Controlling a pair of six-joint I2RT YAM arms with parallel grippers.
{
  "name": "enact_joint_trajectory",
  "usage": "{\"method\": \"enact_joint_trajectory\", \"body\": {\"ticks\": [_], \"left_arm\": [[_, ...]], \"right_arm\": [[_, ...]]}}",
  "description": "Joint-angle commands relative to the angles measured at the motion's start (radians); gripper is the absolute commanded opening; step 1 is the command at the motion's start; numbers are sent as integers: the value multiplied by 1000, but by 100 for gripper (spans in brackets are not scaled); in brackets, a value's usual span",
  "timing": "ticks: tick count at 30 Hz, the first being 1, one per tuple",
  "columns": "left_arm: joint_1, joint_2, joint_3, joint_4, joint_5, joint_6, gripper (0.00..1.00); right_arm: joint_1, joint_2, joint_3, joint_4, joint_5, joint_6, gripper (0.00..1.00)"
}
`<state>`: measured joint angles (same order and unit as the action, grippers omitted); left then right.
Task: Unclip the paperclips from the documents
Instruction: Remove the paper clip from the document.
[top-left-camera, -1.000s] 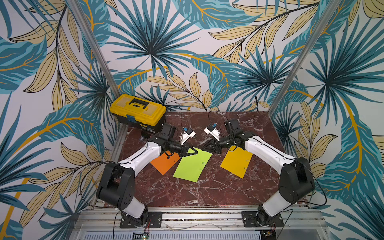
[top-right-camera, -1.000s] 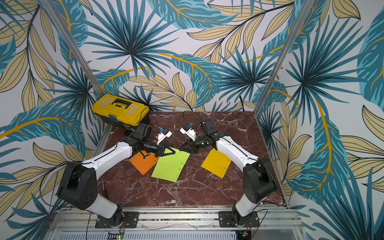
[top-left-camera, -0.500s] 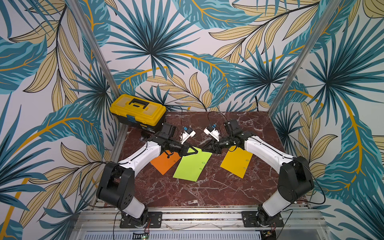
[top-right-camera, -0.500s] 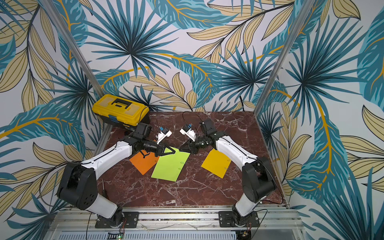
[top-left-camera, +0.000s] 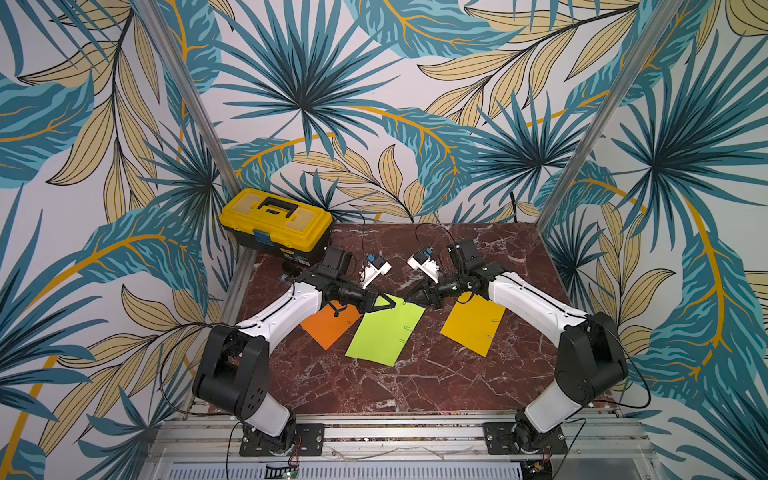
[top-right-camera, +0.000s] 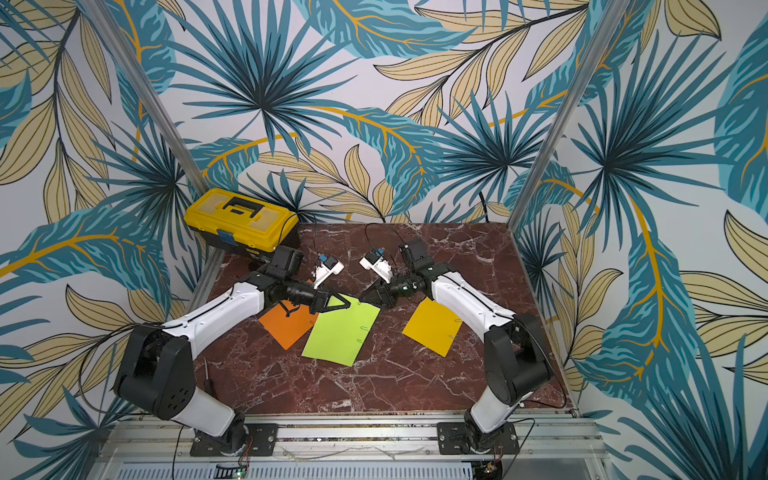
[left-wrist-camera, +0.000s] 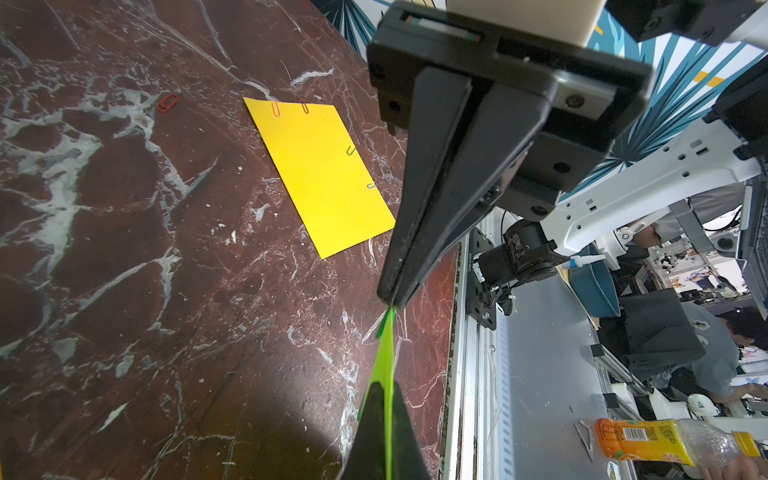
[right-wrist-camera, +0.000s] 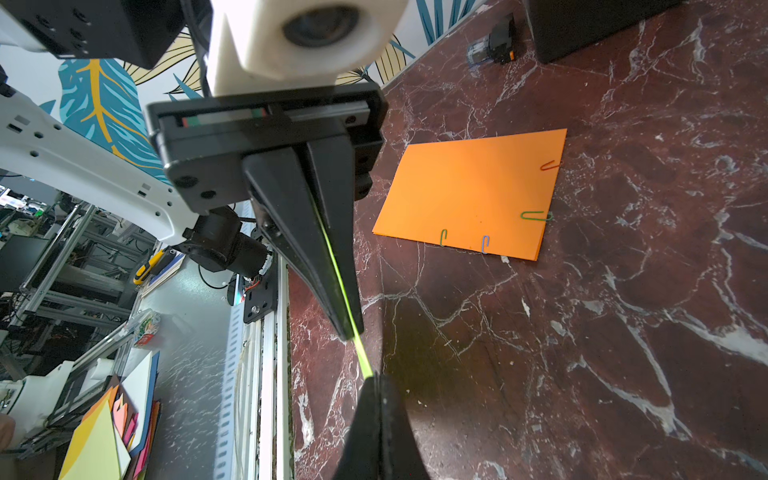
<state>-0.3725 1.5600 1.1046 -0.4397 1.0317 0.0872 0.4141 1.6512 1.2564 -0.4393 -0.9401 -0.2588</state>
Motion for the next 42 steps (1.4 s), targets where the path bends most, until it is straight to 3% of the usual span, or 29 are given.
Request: {"method": "enact_joint_trajectory", "body": {"ticks": [1,42], "left_arm": [[-7,11,32,-15,-4,25,0],[-14,20,39,-39,-13,42,0]], "right_arm": [[4,-19,-14,7,-16,-3,3],[-1,-10,-3,10,8,7,4]]}}
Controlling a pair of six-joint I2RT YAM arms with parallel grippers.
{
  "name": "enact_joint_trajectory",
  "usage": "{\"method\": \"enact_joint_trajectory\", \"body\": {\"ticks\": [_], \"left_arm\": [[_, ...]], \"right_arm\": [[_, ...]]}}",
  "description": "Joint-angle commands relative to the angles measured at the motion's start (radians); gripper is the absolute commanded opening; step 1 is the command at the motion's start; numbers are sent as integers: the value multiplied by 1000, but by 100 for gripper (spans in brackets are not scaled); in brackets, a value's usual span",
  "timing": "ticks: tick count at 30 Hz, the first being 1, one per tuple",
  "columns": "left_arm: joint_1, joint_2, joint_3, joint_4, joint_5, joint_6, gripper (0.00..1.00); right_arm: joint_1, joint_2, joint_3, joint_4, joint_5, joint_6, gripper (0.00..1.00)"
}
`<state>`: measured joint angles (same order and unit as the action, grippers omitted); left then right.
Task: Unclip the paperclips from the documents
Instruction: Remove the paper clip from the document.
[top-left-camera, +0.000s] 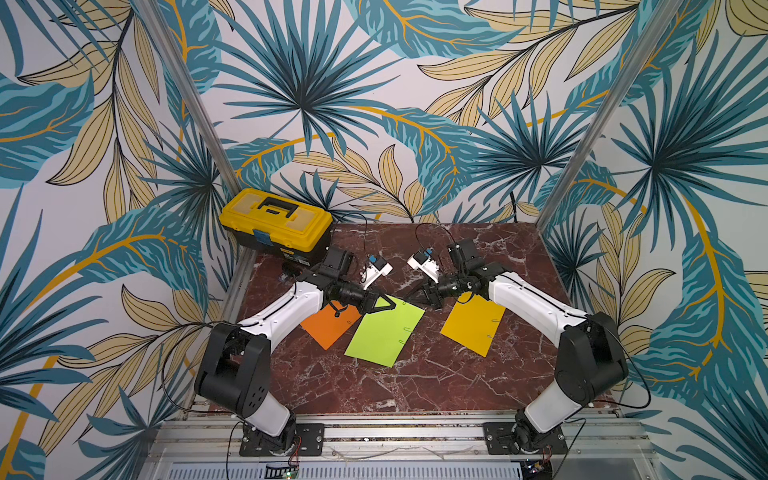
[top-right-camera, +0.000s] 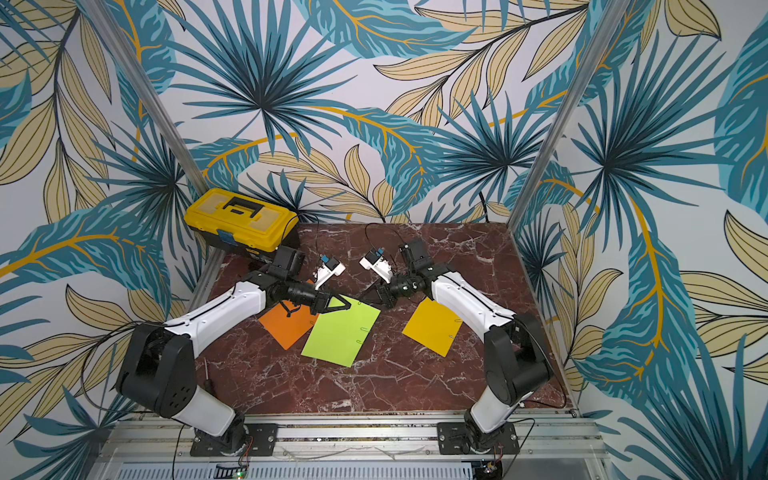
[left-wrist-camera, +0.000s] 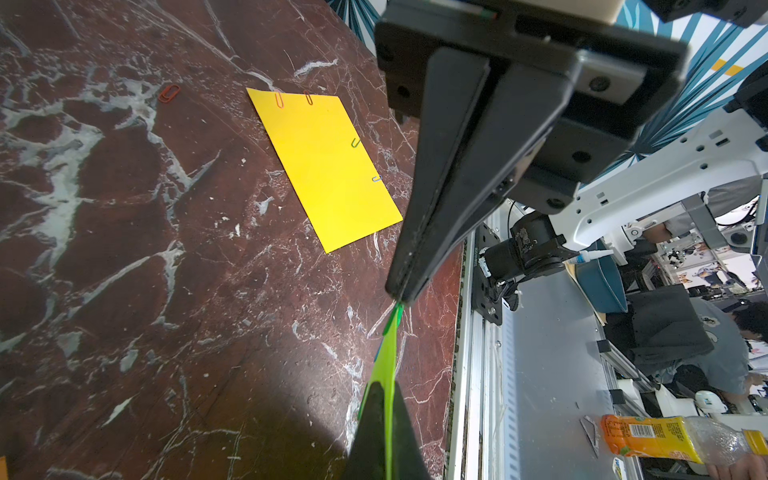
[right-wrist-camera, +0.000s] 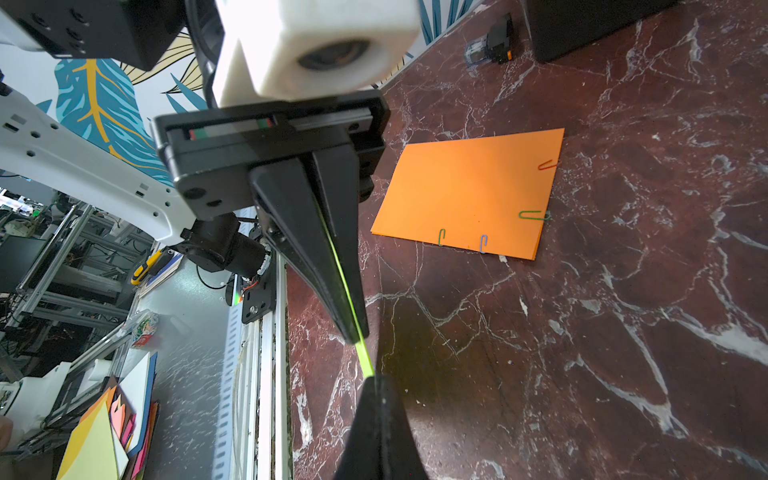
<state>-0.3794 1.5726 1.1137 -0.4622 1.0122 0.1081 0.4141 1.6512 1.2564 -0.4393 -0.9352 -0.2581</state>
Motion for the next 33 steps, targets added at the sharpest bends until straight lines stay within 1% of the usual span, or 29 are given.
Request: {"method": "enact_joint_trajectory", "body": {"ticks": [1,14,20,24,29,33], "left_arm": [[-7,7,31,-16,6,21,0],[-12,15,35,-29,2,28,0],[-13,17,38,-36,-4,33,0],[-13,12,37,-36,-9,34,0],[-14,7,37,-36,-15,35,0],[-13,7,39,-39,-15,33,0]], "right_arm": [[0,-10,-2,13,4,9,4],[-12,-8,12,26,1,25,4],[-26,-19,13,40,22,44,4],[-63,-44,9,87,22,107,3],[-139,-96,-5,146,20,199,3],[-201,-116,-10,154,68,248,3]]}}
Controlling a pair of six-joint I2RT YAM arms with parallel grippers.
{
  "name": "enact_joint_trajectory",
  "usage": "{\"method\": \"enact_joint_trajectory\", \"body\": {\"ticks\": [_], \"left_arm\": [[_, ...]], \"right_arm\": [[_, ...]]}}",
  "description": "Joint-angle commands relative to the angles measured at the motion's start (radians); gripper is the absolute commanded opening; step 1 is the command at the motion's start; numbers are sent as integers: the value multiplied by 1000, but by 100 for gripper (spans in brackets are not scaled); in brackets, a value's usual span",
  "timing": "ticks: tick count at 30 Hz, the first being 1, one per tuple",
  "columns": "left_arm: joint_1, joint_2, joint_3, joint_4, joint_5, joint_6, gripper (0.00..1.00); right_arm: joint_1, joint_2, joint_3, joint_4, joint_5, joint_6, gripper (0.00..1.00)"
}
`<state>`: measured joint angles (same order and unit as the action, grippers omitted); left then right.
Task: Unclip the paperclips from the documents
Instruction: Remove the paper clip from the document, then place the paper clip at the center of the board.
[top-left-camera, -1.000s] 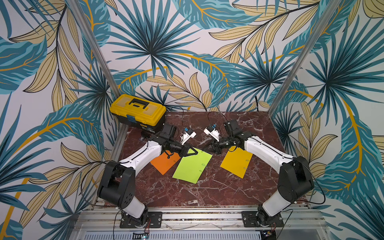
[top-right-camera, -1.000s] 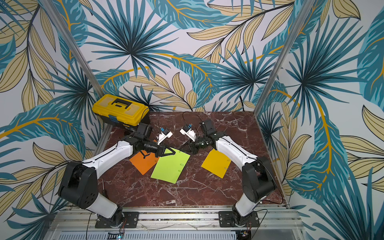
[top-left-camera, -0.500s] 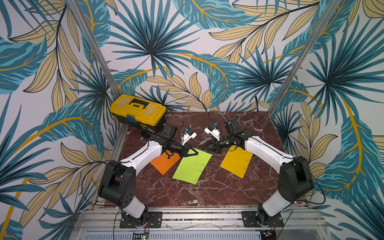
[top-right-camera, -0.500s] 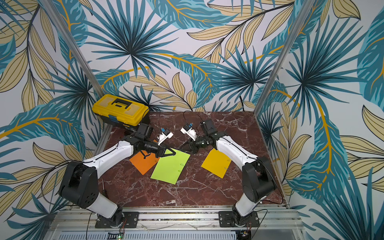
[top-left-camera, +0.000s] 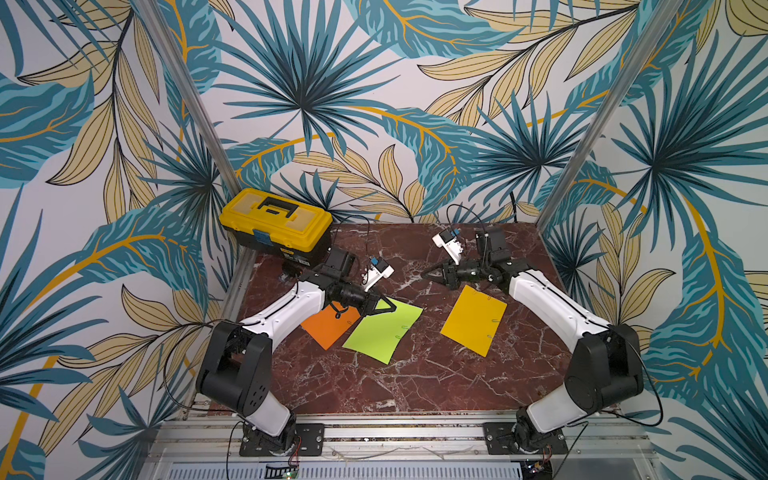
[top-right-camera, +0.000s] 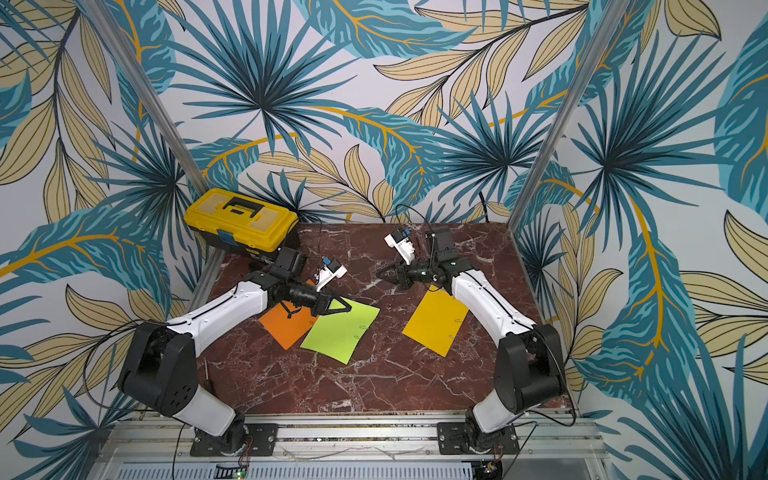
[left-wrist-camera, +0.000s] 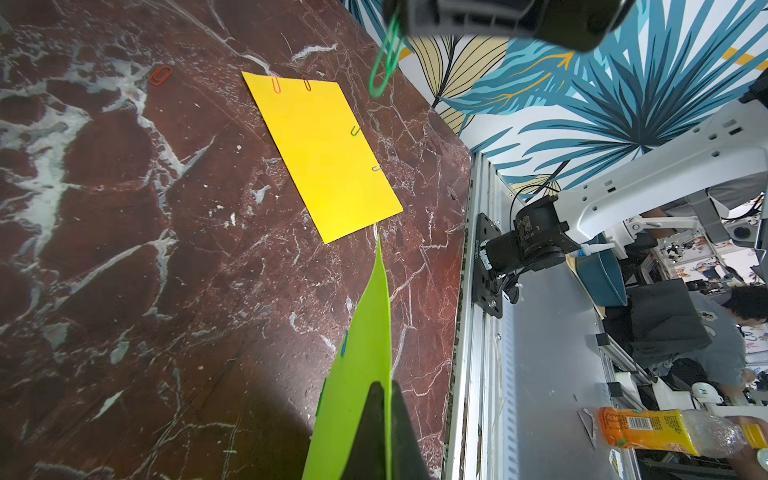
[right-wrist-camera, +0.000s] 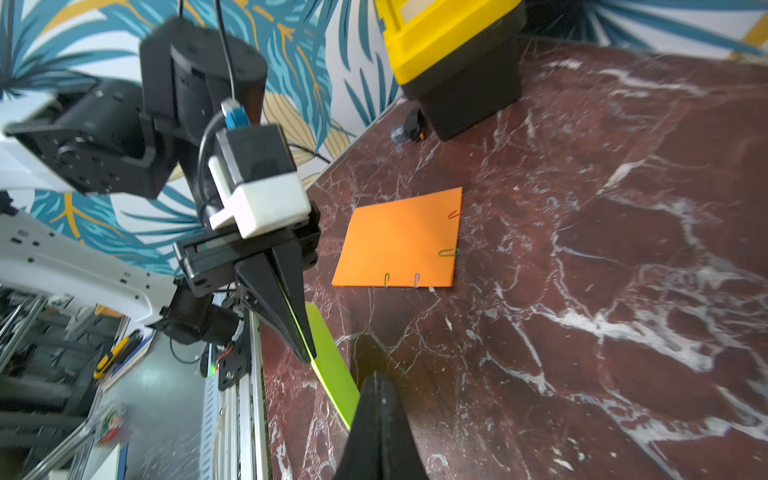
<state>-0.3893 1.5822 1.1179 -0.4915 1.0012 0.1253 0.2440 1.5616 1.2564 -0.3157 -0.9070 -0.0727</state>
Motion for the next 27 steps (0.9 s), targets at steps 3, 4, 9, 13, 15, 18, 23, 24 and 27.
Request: {"method": "enact_joint_trajectory", "body": {"ticks": [3,4,9,13,15,18,23,24,27], "left_arm": [[-3,-1,39,-13,-6,16,0],[-2,-1,39,-15,-6,16,0],[-2,-2,42,-21,-9,17,0],[-3,-6,43,-22,-12,19,0],[-2,-7,43,-22,-13,19,0],[-2,-10,45,-23,-13,20,0],[-3,-13,45,-24,-19,20,0],[-3,-13,46,-25,-19,22,0],[-3,-10,47,-25,-16,20,0]], "right_arm": [[-78,-12,-7,16,106,95,3],[-94,1,-5,9,125,107,3],[-166,77,19,2,192,194,3],[-192,151,73,-44,220,206,3],[-195,195,114,-77,243,208,3],[-199,255,148,-104,275,222,3],[-204,333,167,-91,315,260,4],[-204,349,170,-84,320,268,4],[-206,391,183,-75,338,291,4]]}}
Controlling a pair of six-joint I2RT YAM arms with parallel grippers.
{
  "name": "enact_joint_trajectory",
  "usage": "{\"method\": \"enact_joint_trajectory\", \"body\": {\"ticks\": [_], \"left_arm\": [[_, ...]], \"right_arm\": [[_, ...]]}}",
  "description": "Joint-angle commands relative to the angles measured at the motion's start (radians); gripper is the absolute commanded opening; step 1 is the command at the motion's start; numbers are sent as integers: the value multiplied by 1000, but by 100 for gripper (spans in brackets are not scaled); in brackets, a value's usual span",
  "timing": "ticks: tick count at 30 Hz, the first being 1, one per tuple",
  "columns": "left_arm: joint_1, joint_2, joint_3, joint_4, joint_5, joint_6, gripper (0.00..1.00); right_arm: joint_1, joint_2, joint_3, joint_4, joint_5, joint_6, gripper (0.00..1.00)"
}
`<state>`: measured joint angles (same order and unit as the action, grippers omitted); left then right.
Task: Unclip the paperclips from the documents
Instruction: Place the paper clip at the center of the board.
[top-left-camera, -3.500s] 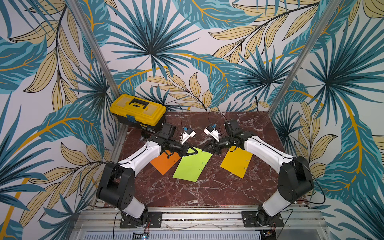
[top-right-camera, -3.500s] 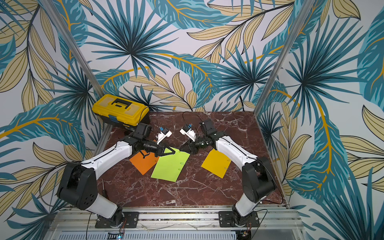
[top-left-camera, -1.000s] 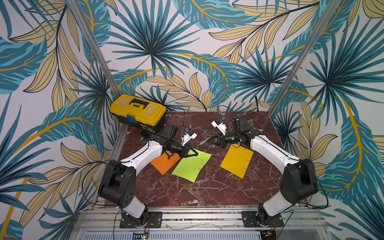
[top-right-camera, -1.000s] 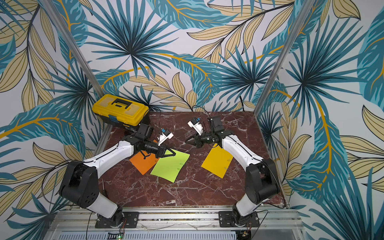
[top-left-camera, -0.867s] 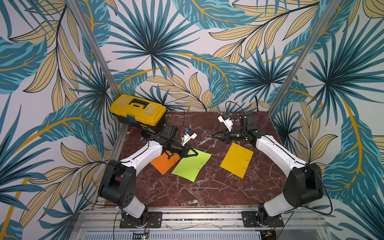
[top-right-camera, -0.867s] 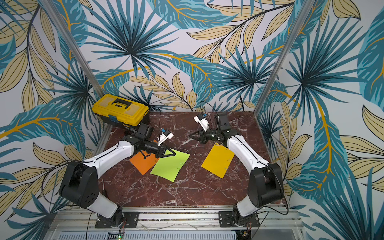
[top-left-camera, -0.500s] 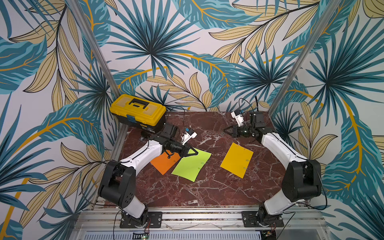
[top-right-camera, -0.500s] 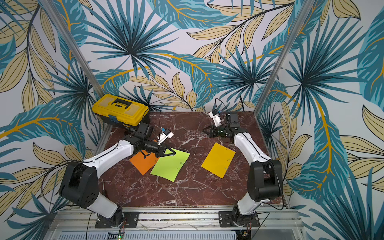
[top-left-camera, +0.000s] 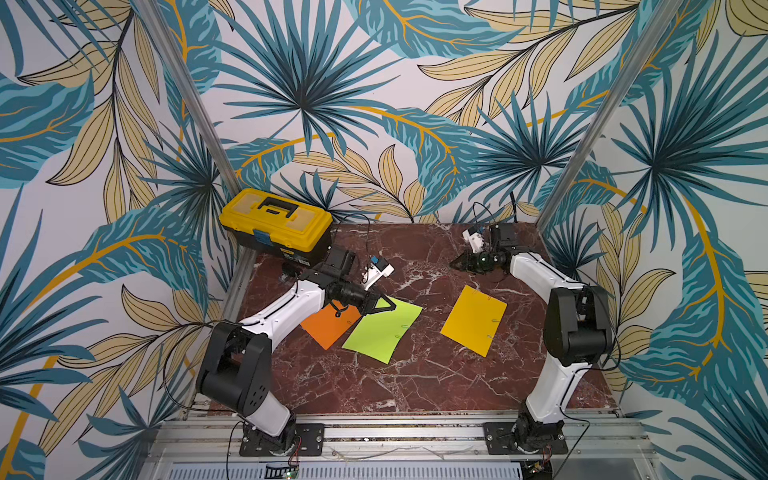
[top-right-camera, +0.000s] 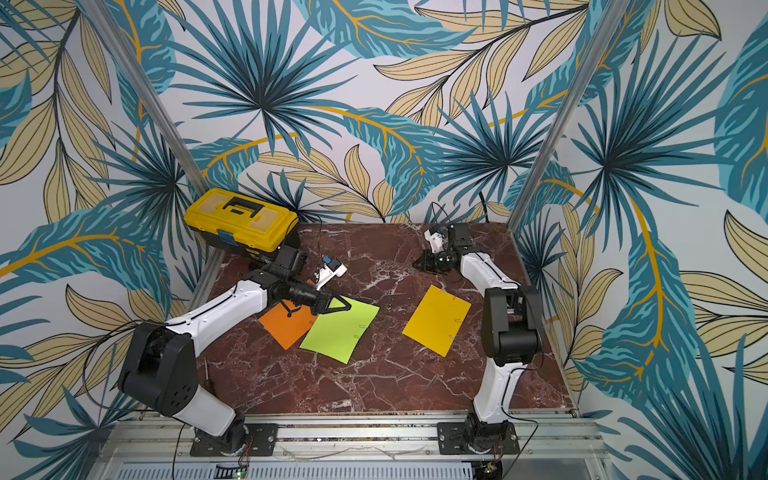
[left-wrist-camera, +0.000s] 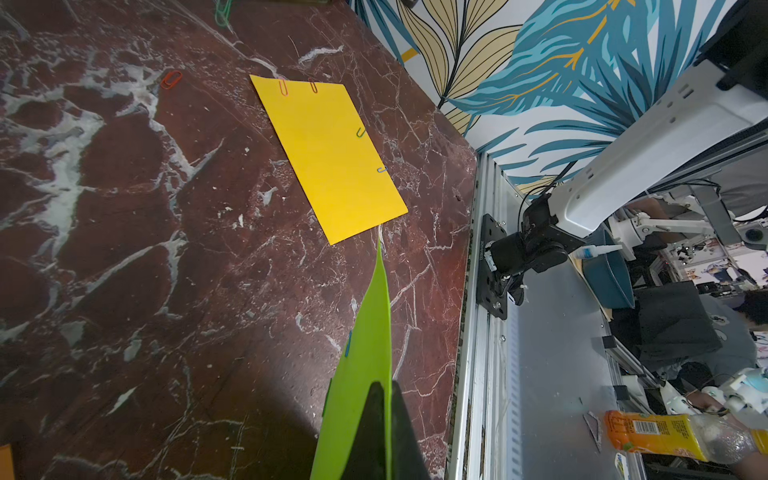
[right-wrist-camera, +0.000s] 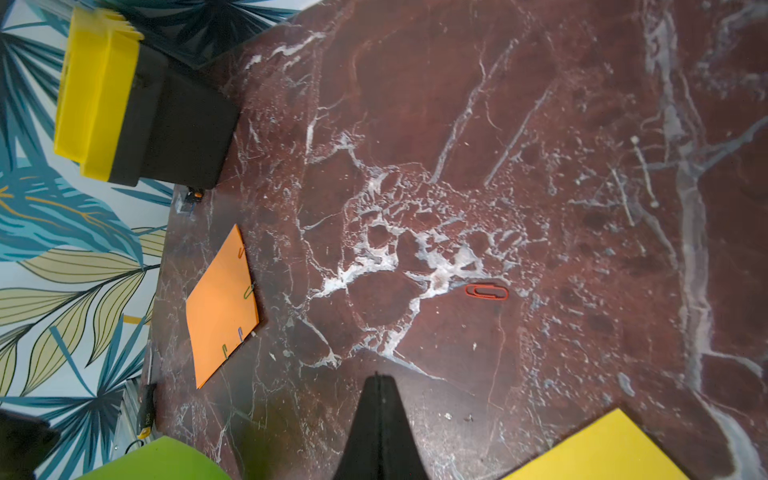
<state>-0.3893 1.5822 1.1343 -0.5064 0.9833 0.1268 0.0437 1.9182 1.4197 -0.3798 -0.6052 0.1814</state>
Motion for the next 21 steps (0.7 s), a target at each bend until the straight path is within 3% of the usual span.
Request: {"method": "enact_joint_trajectory", "body": {"ticks": [1,21], "left_arm": [[-3,-8,32,-11,2,19,0],[-2,-10,34,-12,-3,19,0]], "right_arm": [[-7,47,26,-13,44,45,3],[-18,274,161,-31,64,180,7]]}}
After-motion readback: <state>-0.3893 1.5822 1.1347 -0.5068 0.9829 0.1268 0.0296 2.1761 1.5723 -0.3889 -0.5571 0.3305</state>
